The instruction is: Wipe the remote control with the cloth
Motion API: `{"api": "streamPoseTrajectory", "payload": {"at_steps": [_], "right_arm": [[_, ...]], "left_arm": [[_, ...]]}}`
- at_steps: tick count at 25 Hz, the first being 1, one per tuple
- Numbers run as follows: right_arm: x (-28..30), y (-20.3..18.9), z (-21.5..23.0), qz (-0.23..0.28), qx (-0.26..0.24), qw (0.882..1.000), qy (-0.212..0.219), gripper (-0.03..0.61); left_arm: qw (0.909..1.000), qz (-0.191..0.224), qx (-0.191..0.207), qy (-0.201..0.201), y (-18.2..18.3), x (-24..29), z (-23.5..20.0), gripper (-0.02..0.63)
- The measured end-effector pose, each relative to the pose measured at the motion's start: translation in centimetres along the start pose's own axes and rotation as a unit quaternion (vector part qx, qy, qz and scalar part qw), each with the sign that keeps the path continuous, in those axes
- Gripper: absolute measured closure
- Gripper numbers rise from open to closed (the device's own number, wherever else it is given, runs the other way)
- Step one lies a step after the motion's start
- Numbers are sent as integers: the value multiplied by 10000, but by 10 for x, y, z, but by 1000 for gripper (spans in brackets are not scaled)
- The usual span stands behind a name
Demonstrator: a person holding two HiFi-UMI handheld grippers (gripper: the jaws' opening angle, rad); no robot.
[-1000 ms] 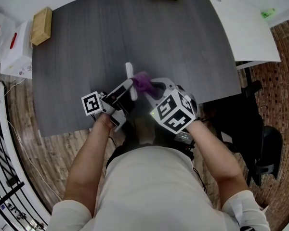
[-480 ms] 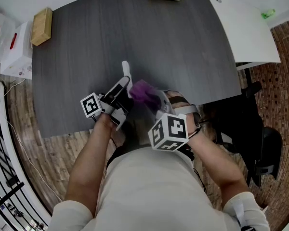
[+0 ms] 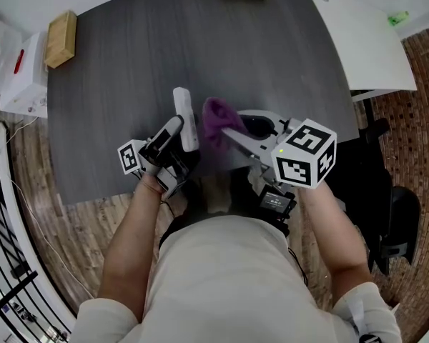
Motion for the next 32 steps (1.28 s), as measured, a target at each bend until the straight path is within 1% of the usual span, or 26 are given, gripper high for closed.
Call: {"api": "streamPoseTrajectory", "payload": {"at_steps": [2,4,6,7,9,12,15,19,23,26,27,29,32], "right_arm": [[-2,14,18,471,755,9960,68,477],[1,22,33,847,1466,9853,233,477],[7,27,41,1103,1933,9741,407,477],[11,30,41,1165,2035,9707,520,477],[18,31,37,1152,2103,9682,709,477],[18,19,28,1015,2223,9667,757,477],[19,13,19,910,2157,9688,820,477],[23,3,7,600,1856,9770,856,477],[22,-6,3,497,1913,9763,885,477],[22,-19,-6,280,1819,9786,920,477],[22,-25,-11,124,1669,9817,903,477],[20,-36,-19,-265,1188,9895,784,477],[21,-36,-31,-686,214,9962,495,477]], "left_arm": [[9993,-215,-114,-288,-9,4,8,374],[9974,-458,-217,-508,-19,9,13,374],[9948,-696,-322,-668,-28,12,18,374],[9937,-783,-358,-722,-31,14,20,374],[9929,-836,-370,-763,-33,15,22,374],[9950,-713,-263,-651,-27,12,20,374],[9972,-543,-110,-492,-18,8,18,374],[9992,-177,103,-345,-5,7,16,374],[9994,-11,274,-215,-1,8,17,374],[9984,315,460,-2,9,4,14,374],[9975,444,532,100,13,3,13,374],[9948,674,667,368,21,-1,10,374],[9884,984,788,847,31,-7,3,374]]}}
Point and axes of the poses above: the fingertips, and each gripper's own axes: x forward along the fingers, z to its right, y out of its top, the point moved 4 cm from there along -x, backward along the fingers, and after that the axes turned 5 degrees about y, right-handed, at the moved point
